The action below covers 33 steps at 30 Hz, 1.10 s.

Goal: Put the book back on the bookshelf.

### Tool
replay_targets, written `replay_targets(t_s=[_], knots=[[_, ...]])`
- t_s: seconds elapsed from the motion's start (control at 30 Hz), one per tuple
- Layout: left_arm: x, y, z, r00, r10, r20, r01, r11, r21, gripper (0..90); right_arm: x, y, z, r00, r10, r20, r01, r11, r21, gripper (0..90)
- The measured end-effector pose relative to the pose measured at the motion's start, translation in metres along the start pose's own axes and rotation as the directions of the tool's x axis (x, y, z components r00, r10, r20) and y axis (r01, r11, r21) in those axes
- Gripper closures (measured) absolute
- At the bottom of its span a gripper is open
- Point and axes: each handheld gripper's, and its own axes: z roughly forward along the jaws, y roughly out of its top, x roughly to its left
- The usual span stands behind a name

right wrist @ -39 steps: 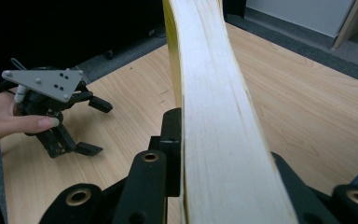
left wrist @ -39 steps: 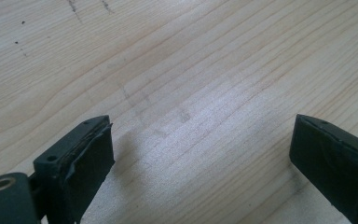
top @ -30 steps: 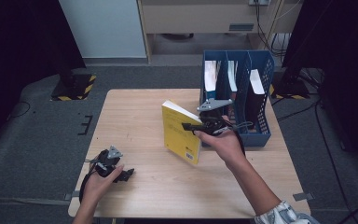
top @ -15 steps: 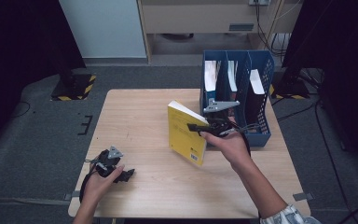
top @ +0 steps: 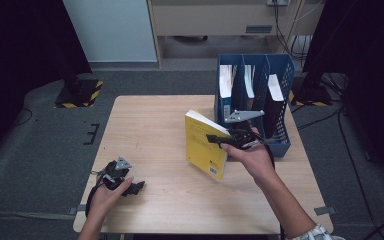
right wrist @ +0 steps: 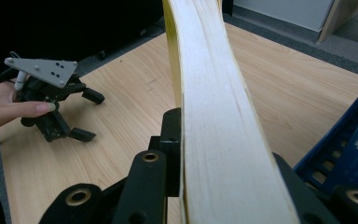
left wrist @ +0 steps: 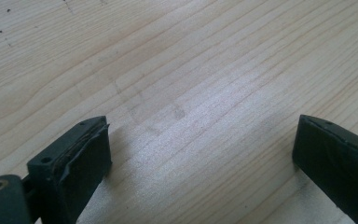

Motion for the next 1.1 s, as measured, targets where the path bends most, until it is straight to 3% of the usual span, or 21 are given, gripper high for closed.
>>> replay_targets(t_s=[1.1], knots=[[-0.001, -0.002, 0.002, 1.0000, -0.007, 0.004, 0.007, 0.9997, -0.022, 0.3, -0.017, -0.023, -0.049, 0.9986, 0.037, 0.038, -0.037, 0.999, -0.013, 75.2]])
